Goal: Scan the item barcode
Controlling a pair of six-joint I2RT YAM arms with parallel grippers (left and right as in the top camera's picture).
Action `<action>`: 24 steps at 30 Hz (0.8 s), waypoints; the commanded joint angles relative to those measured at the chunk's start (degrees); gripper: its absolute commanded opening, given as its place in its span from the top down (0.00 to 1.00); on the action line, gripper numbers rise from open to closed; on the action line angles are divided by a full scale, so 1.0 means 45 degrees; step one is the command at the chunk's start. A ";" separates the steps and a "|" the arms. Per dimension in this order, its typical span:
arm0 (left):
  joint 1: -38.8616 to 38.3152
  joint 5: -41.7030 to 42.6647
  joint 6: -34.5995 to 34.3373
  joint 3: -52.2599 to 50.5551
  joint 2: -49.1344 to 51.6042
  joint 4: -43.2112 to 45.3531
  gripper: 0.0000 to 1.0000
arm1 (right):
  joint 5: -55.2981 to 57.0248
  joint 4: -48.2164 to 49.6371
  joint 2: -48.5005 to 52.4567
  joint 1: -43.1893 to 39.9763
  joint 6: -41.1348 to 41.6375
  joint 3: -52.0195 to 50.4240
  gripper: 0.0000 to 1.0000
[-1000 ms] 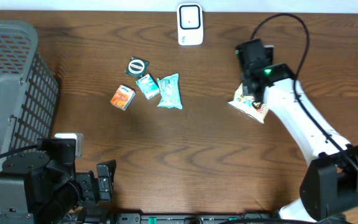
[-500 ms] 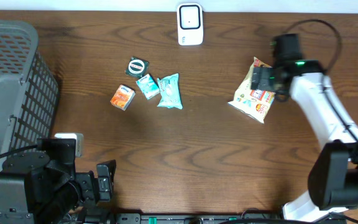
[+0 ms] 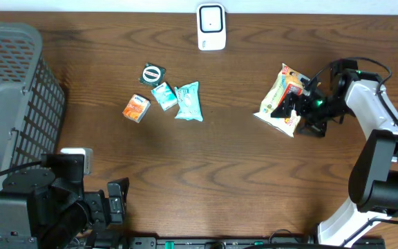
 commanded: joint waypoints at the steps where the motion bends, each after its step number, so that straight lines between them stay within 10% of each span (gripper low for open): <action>1: -0.0005 -0.0121 -0.0102 0.0034 0.0024 0.0005 0.03 | -0.0729 -0.0219 -0.0078 0.0039 -0.0223 -0.0092 0.01; 8: -0.0005 -0.0121 -0.0102 0.0034 0.0024 0.0000 0.02 | -0.0457 0.2696 -0.0078 0.1107 0.1763 -0.1112 0.73; 16: -0.0005 -0.0121 -0.0102 0.0034 0.0024 0.0005 0.03 | 0.0287 0.6227 -0.0078 0.2482 0.5586 -0.2880 0.73; 24: -0.0005 -0.0126 -0.0102 0.0034 0.0024 0.0000 0.02 | 0.4580 0.4716 -0.0097 0.2210 0.6256 -0.2953 0.90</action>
